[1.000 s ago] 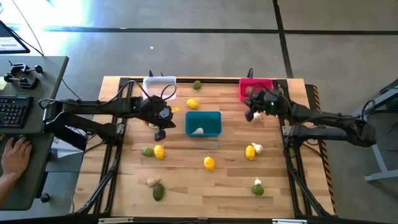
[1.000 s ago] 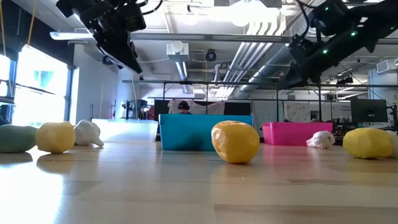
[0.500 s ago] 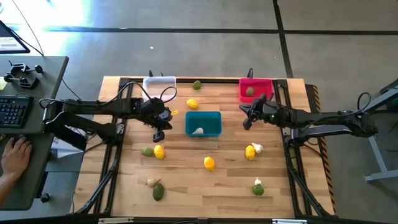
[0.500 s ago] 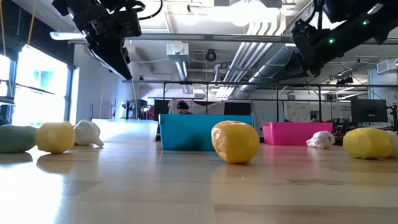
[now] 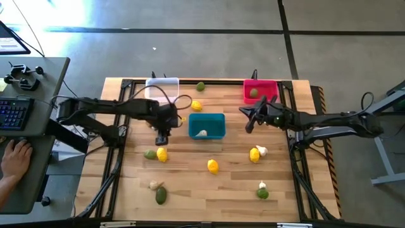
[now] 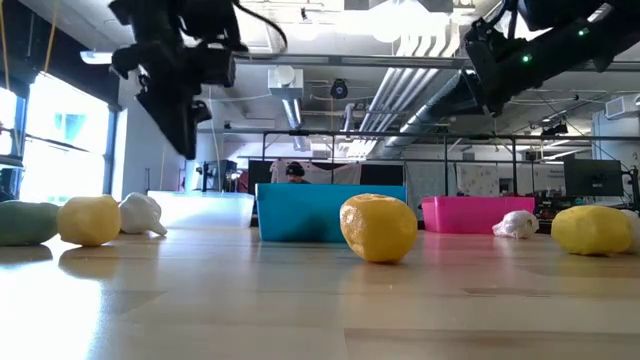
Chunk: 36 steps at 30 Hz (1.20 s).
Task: Sort produce into baskets
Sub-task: Put the garlic into the blue bin
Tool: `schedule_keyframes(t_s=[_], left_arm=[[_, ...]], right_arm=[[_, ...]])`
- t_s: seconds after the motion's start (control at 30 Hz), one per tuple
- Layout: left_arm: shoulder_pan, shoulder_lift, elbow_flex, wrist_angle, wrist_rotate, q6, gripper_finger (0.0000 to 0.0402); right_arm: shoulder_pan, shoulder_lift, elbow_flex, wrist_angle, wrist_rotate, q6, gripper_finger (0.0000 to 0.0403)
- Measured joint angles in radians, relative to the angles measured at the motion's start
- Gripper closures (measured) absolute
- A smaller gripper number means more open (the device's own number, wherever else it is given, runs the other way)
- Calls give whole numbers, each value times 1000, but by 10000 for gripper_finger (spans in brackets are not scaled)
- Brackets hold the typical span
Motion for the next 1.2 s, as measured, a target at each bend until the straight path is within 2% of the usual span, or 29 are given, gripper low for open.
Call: schedule_keyframes(t_s=[0.27,0.4,0.57,0.9,1.2], left_arm=[[0,148,72,-95,-35,85,237],[0,178,83,-93,-53,128,220],[0,183,83,-84,-53,165,200],[-3,255,84,-96,-58,189,174],[-4,364,84,-131,-257,237,174]], right_arm=[[-27,128,0,189,-95,-83,403],[-57,186,-1,265,-108,-99,403],[-102,249,-1,420,-175,-131,403],[-140,383,-1,528,-168,-134,403],[-140,449,-1,599,-166,-179,403]])
